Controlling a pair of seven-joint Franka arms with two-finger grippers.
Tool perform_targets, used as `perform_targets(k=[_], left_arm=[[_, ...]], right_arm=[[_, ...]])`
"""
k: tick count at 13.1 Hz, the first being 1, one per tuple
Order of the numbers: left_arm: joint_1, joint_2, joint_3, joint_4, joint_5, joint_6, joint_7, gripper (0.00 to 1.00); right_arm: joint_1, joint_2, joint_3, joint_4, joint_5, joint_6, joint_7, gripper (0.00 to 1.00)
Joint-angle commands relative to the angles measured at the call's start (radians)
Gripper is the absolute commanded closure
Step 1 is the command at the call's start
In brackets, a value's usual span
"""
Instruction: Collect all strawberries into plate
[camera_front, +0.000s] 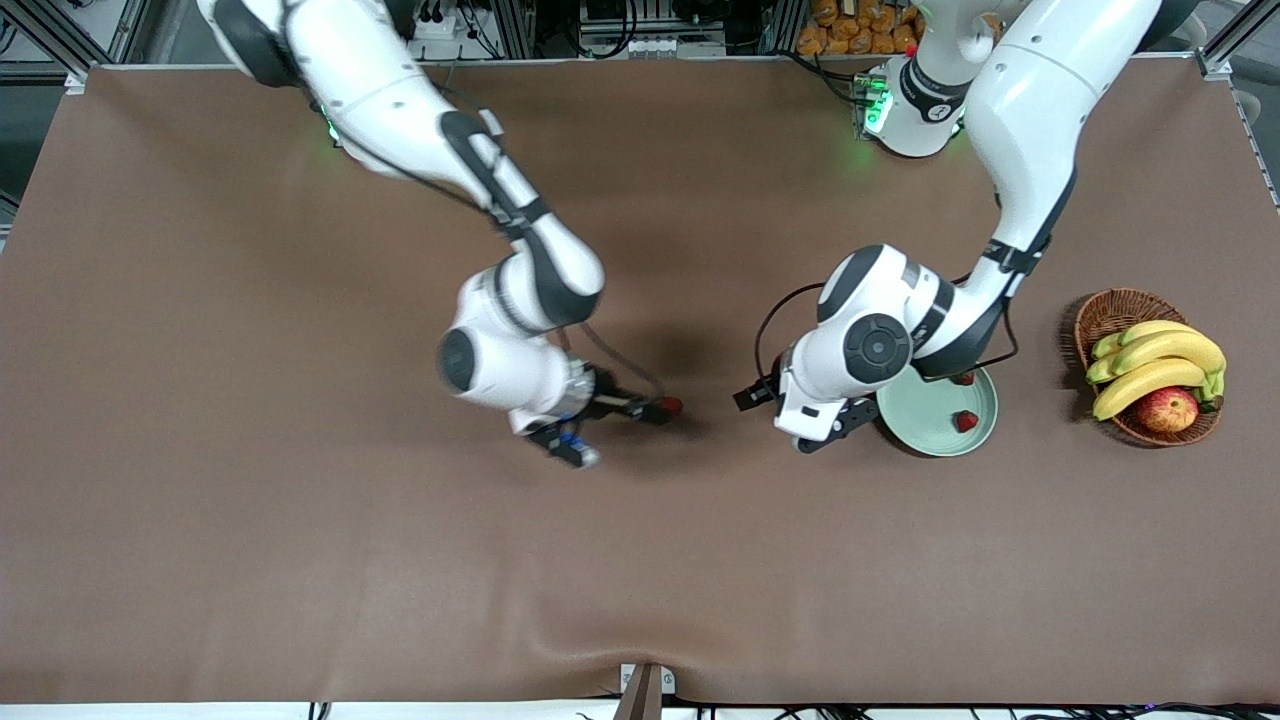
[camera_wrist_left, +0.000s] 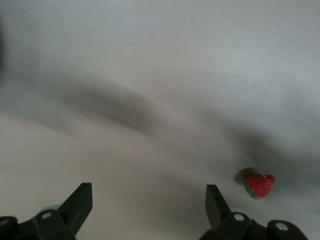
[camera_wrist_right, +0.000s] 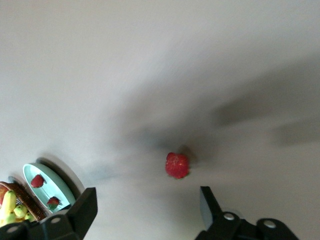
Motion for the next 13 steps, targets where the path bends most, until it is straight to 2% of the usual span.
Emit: perform_targets(k=[1,3,4,6,7,9,10,13], left_arm=[[-0.063,0.058,0.007,0.043,0.0,0.114,-0.083,0.0],[-0.12,0.086,0.035,0.066,-0.004,0.197,-0.145,0.0],[-0.158,0.112,0.041,0.098,-0.001,0.228,-0.18,0.0],[-0.251,0.164,0.101,0.181,0.0,0.265,-0.214,0.0],[-0.31,0.182,0.16,0.215,-0.004,0.277,-0.214,0.0],[-0.381,0.199,0.228,0.243,-0.004,0.323,-0.202,0.0],[-0.39,0.204,0.233,0.245,0.0,0.34,-0.185,0.11],[-0.414,0.222,0.236,0.246,0.002,0.35,-0.099,0.34]], right_arm=[[-0.184,-0.136,0.022,-0.081,-0.19,-0.206,-0.009,0.0],[-0.287,-0.194,0.028,-0.068,-0.415,-0.356,-0.013,0.0],[-0.32,-0.229,0.031,-0.068,-0.473,-0.401,-0.015,0.0],[-0.376,-0.309,0.03,-0.07,-0.53,-0.481,-0.015,0.0],[-0.415,-0.341,0.033,-0.068,-0.565,-0.524,-0.022,0.0],[-0.481,-0.393,0.042,-0.051,-0.62,-0.605,-0.141,0.0],[-0.504,-0.423,0.042,-0.05,-0.631,-0.636,-0.206,0.0],[-0.567,-0.507,0.045,-0.05,-0.717,-0.708,-0.33,0.0]])
